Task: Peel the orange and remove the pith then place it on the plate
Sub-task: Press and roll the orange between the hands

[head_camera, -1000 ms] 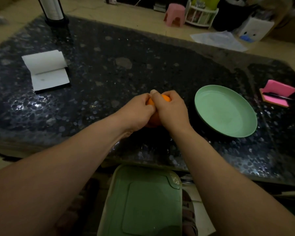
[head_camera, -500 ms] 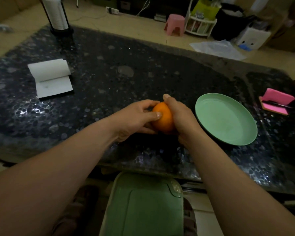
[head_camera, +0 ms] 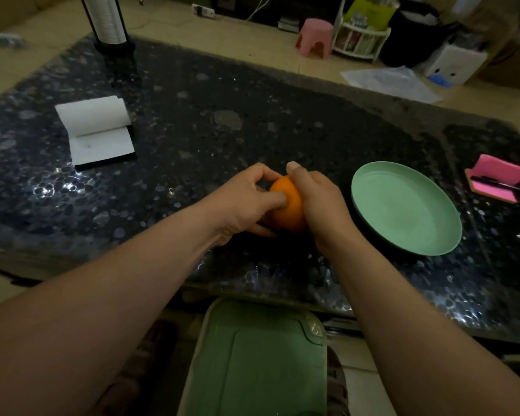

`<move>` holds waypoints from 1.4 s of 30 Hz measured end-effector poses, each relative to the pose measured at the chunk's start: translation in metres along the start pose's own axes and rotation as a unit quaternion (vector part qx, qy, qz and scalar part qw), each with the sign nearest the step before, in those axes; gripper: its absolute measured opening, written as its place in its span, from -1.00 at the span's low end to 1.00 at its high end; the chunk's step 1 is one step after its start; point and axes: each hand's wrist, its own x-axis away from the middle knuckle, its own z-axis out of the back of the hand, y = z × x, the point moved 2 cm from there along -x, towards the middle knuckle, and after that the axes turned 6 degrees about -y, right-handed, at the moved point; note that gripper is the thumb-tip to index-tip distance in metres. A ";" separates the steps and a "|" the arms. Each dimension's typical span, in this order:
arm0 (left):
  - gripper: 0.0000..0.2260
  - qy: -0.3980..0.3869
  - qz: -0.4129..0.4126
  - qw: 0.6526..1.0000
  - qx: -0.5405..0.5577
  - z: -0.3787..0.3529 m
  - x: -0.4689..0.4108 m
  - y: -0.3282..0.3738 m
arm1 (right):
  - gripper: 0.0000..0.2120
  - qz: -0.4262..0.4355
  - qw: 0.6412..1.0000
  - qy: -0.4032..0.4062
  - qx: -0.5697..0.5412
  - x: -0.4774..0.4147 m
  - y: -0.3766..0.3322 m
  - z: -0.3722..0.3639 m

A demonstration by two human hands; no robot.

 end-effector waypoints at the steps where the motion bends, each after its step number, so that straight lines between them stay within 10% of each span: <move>1: -0.74 0.005 -0.004 1.000 -0.008 -0.001 0.000 0.000 | -0.60 0.009 1.000 0.004 0.015 0.000 0.000 -0.001; 7: -0.51 0.036 -0.008 0.997 -0.065 -0.007 -0.001 0.001 | -0.59 0.039 0.993 0.035 0.105 0.003 0.001 -0.005; 18: -0.70 0.065 -0.030 0.994 -0.085 -0.009 0.001 0.006 | -0.64 0.035 0.992 0.055 0.108 0.003 -0.001 -0.009; 34: -0.74 -0.016 -0.018 0.999 0.037 -0.003 -0.012 0.004 | -0.61 -0.013 0.993 0.090 -0.081 -0.004 -0.001 0.008; 42: -0.79 0.051 -0.013 0.984 -0.168 -0.003 -0.011 0.008 | -0.59 0.048 0.989 0.141 0.020 0.001 -0.004 0.004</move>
